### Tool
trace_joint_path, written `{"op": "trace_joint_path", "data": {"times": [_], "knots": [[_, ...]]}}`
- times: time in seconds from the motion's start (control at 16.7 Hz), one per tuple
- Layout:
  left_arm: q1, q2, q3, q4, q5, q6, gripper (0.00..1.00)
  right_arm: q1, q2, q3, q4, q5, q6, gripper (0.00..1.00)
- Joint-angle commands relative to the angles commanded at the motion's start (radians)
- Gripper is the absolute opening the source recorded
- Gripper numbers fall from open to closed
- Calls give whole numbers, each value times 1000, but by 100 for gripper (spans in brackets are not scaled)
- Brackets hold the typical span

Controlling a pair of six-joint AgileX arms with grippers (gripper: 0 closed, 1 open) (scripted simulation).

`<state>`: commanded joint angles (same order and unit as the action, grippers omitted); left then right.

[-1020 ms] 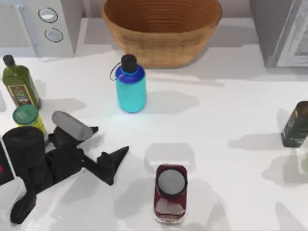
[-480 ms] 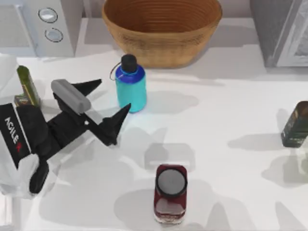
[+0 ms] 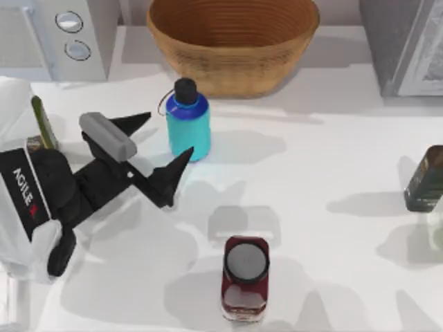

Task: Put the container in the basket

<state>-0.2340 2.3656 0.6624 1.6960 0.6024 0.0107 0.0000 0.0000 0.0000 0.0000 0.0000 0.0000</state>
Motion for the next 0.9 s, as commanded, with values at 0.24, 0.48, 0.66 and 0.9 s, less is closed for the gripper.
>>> {"op": "trace_joint_path", "data": {"times": [0.24, 0.48, 0.66, 0.9], "knots": [[-78, 27, 106, -76, -81, 0, 100, 0, 0, 0, 0, 0, 0, 100], [-102, 44, 210, -161, -106, -1, 100, 0, 0, 0, 0, 0, 0, 100], [-82, 49, 238, -185, -85, 0, 100, 0, 0, 0, 0, 0, 0, 100], [-82, 49, 238, -185, -85, 0, 92, 0, 0, 0, 0, 0, 0, 100]]}}
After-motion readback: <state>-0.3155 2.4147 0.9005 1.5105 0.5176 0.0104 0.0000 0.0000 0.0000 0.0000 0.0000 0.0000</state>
